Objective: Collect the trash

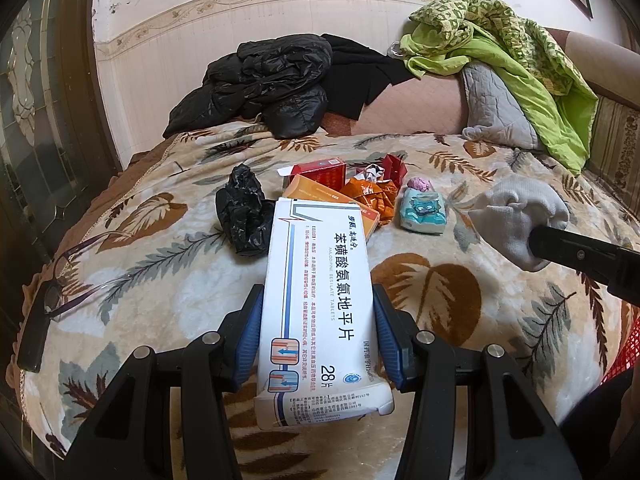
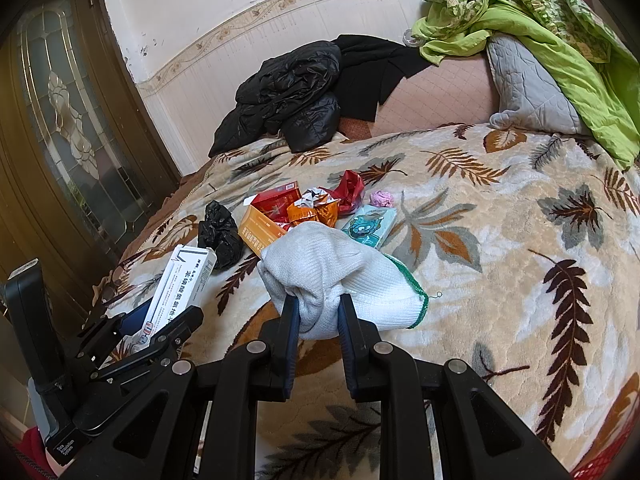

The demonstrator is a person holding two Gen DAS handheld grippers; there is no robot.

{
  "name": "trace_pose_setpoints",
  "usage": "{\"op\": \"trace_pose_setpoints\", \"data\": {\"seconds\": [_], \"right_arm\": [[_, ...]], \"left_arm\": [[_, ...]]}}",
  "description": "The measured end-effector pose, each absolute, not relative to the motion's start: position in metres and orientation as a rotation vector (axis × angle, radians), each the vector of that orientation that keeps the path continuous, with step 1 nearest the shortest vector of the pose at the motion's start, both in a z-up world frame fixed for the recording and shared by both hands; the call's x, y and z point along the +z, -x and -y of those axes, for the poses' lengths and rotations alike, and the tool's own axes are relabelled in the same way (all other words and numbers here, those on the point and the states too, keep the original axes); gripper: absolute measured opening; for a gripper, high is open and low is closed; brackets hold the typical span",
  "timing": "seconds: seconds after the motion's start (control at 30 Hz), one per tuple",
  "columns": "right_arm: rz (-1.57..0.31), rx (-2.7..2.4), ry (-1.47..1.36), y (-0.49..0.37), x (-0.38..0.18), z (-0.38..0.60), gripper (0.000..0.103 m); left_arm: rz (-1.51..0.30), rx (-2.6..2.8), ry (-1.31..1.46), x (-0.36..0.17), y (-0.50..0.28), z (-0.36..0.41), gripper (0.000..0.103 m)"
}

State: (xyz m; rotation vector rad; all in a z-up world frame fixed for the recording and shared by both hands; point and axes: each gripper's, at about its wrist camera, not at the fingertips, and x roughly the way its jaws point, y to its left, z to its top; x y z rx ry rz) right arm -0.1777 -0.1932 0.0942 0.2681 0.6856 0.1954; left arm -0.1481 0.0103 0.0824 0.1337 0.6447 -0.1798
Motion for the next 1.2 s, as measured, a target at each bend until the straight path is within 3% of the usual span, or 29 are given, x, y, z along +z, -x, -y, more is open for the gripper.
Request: {"op": "trace_pose_setpoints", "data": {"seconds": [1.2], "right_arm": [[-0.701, 0.216, -0.383, 0.1711, 0.091, 0.1986, 0.02]], "left_arm": [[-0.638, -0.188, -0.156, 0.0833, 0.1546, -0.0081, 0.05]]}}
